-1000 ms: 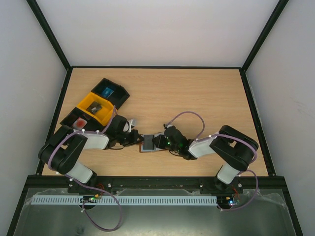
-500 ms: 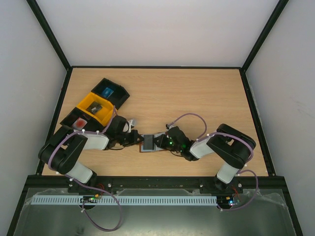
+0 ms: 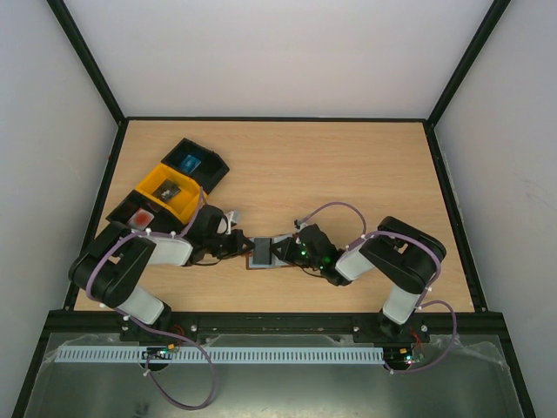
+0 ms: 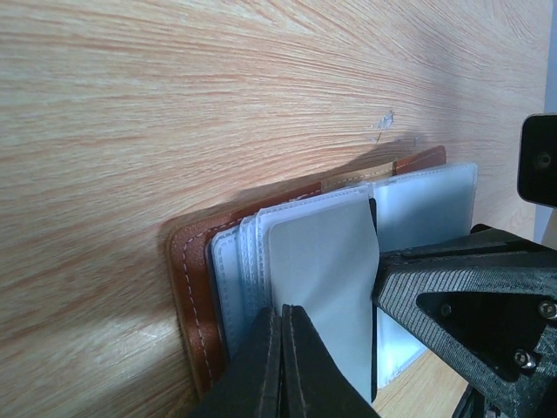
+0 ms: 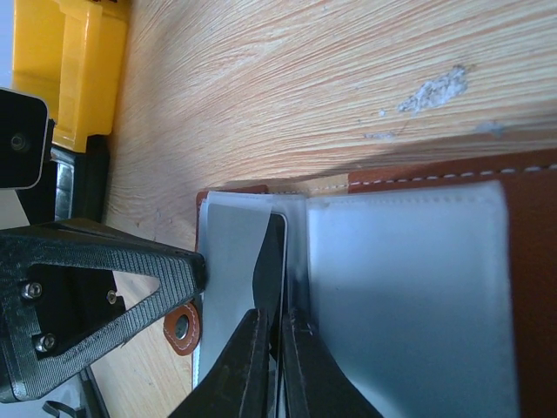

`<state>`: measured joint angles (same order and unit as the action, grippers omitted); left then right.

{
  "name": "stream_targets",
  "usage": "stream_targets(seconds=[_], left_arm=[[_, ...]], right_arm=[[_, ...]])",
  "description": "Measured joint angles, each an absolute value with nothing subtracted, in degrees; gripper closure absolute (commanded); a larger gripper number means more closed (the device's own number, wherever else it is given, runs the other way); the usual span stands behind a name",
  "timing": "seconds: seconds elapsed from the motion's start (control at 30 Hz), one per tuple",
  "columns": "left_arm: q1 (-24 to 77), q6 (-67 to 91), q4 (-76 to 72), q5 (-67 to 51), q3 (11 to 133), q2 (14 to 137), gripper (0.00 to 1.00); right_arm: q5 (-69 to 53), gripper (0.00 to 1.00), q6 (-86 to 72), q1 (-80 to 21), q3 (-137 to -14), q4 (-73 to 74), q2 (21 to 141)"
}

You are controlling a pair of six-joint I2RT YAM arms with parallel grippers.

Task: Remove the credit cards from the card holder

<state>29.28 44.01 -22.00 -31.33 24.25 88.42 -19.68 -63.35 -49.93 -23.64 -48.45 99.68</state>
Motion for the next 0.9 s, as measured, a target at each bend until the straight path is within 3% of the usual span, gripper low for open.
stream_targets(seconds=[0.3, 0.9], left_arm=[[29.3, 45.0, -23.4, -31.5, 24.3, 89.2, 0.97], [29.9, 45.9, -23.9, -30.4, 24.1, 89.2, 0.91]], right_arm=[[-20.3, 0.98, -63.7, -49.5, -22.9, -50.2, 99.9], [-23.0, 0.98, -66.0, -48.2, -18.6, -55.9, 99.7]])
